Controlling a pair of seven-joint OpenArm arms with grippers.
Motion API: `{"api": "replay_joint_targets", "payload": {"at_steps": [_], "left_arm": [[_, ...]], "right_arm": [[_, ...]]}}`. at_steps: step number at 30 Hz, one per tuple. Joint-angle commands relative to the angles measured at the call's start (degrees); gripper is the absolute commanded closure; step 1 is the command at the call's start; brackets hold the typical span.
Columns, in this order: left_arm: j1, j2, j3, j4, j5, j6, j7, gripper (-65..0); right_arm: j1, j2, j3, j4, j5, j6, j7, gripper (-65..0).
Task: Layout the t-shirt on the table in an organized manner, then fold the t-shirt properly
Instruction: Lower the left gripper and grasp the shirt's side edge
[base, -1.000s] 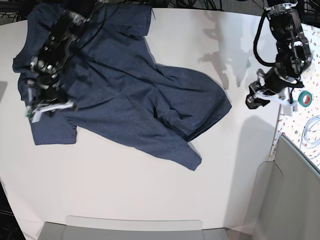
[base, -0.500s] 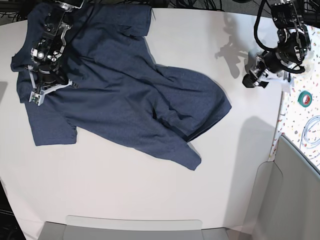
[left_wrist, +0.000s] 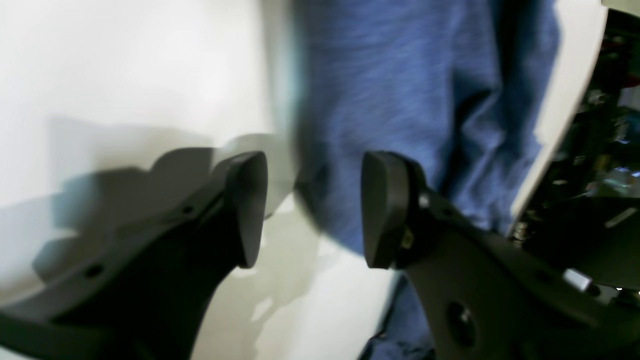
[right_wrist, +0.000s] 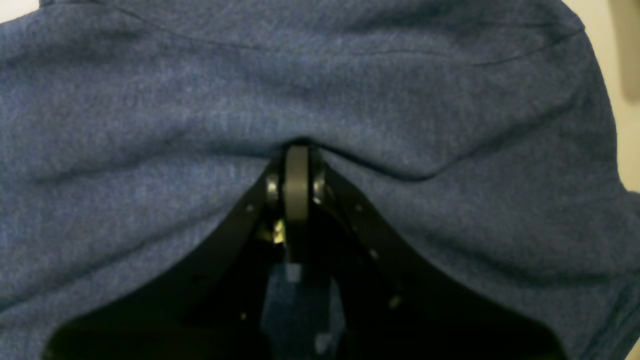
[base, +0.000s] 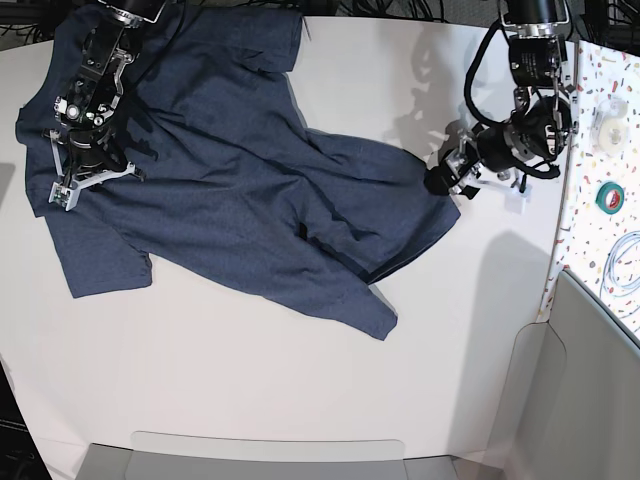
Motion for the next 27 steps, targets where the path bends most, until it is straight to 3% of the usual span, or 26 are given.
{"api": "replay_joint_targets", "payload": {"at_steps": [1, 15, 19, 27], "left_arm": [[-0.46, -0.69, 0.07, 0.83, -1.0, -0.11, 0.24, -30.3], [-0.46, -0.33, 3.15, 0.75, -0.56, -0.11, -0.55, -33.0], [-0.55, -0.42, 2.98, 0.57, -0.56, -0.11, -4.6, -33.0], [-5.03, -0.6, 3.5, -11.21, -0.56, -0.11, -7.94, -31.1]], "right_arm": [[-0.06, 0.46, 0.32, 0.46, -0.71, -0.48, -1.03, 0.0], [-0.06, 0.19, -0.03, 0.55, -0.71, -0.48, -1.03, 0.0], [-0.24, 0.19, -0.03, 0.55, -0.71, -0.48, -1.03, 0.0], [-0.41, 0.02, -0.12, 0.55, -0.71, -0.48, -1.03, 0.0]]}}
